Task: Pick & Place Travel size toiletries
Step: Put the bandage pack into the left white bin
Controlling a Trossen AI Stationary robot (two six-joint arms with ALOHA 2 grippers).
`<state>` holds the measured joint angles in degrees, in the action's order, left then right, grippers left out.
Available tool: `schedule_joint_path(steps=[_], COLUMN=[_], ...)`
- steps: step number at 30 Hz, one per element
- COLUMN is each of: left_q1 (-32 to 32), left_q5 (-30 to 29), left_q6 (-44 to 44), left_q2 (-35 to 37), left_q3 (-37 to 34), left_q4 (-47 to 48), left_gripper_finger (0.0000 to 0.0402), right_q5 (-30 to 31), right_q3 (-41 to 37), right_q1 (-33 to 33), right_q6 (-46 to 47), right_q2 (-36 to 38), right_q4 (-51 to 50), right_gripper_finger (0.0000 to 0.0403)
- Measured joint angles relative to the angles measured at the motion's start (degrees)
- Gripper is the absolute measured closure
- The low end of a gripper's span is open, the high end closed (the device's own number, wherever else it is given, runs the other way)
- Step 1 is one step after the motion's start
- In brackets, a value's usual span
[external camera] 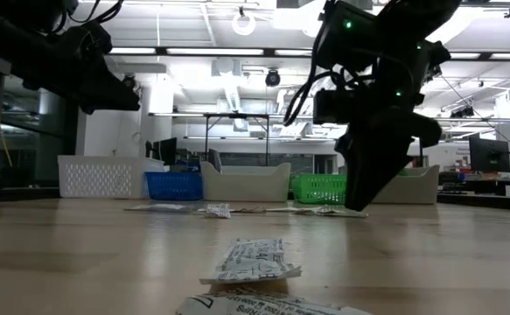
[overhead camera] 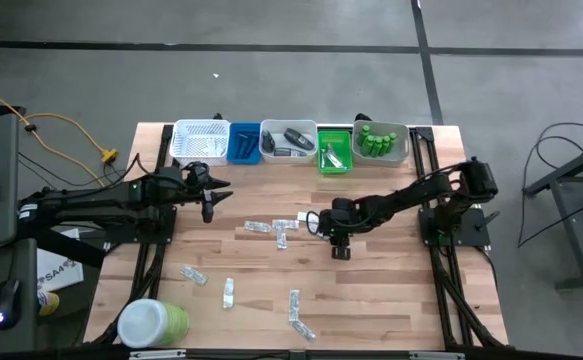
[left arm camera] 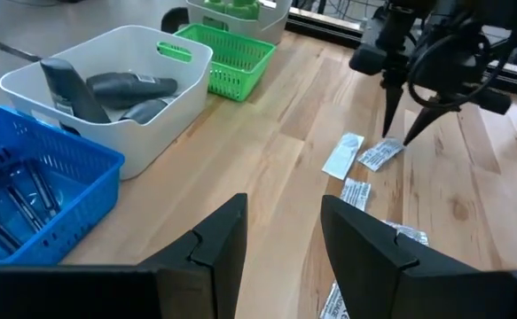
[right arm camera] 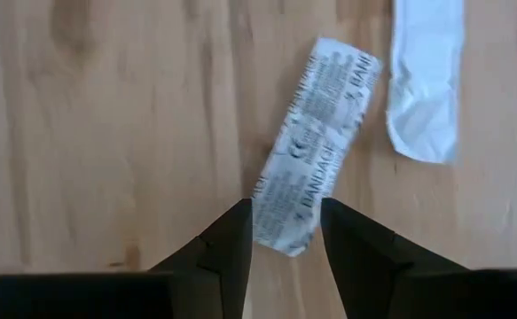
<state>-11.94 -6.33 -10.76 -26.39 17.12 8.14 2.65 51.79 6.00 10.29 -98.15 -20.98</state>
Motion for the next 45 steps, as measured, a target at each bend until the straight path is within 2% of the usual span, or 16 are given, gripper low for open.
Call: schedule_joint_path(steps=[19, 31, 34, 45], left_q1=[0.0, 0.0, 0.0, 0.0], left_q5=[0.9, 0.9, 0.9, 1.05], left_q6=[-0.24, -0.24, -0.59, -3.06], left_q2=[0.0, 0.02, 0.02, 0.02], left_q3=[0.0, 0.0, 0.0, 0.0], left_q4=[2.85, 3.5, 3.75, 4.03], left_gripper_finger=[0.0255, 0.0255, 0.0255, 0.0255], right_q5=[1.87, 2.55, 2.85, 2.77], right_q3=[0.23, 0.5, 0.5, 0.5], right_q1=[1.24, 1.27, 1.24, 1.83], right_q6=[2.0, 7.08, 7.57, 9.82], right_q2=[-3.0, -6.27, -6.27, -6.27], right_q4=[2.87, 1.19, 0.38, 0.0], right_gripper_finger=[0.0275, 0.0277, 0.0293, 0.0391])
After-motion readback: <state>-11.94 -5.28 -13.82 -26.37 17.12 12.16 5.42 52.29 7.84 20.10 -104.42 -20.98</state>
